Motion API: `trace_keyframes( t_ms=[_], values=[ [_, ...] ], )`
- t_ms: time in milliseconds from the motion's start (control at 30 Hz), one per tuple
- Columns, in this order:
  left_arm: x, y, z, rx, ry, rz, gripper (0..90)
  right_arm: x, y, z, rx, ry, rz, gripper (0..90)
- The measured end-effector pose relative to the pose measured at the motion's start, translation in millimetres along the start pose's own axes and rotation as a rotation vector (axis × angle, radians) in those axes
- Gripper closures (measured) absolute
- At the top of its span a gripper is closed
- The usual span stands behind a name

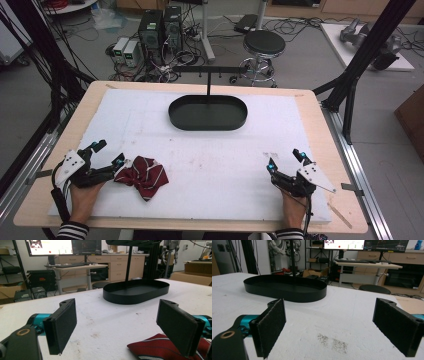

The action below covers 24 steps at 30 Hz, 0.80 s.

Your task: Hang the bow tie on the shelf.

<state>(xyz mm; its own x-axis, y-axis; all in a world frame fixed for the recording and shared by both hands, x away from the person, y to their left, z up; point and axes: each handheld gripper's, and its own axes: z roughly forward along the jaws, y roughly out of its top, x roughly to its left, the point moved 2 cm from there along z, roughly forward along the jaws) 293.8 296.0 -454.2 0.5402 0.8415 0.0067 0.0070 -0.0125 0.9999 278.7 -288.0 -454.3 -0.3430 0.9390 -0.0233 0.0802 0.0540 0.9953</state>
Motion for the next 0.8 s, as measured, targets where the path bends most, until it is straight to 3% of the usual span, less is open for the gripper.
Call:
trace_keyframes(
  t_ms=[567,800],
  values=[
    [-0.6,0.6,1.2,0.008,0.011,0.001,16.1,1.3,0.0,-0.3,0.002,0.003,-0.007,10.4],
    [-1.7,6.0,3.3,0.043,-0.012,0.007,15.8,1.4,0.1,0.2,0.007,0.001,-0.01,10.4]
  ],
)
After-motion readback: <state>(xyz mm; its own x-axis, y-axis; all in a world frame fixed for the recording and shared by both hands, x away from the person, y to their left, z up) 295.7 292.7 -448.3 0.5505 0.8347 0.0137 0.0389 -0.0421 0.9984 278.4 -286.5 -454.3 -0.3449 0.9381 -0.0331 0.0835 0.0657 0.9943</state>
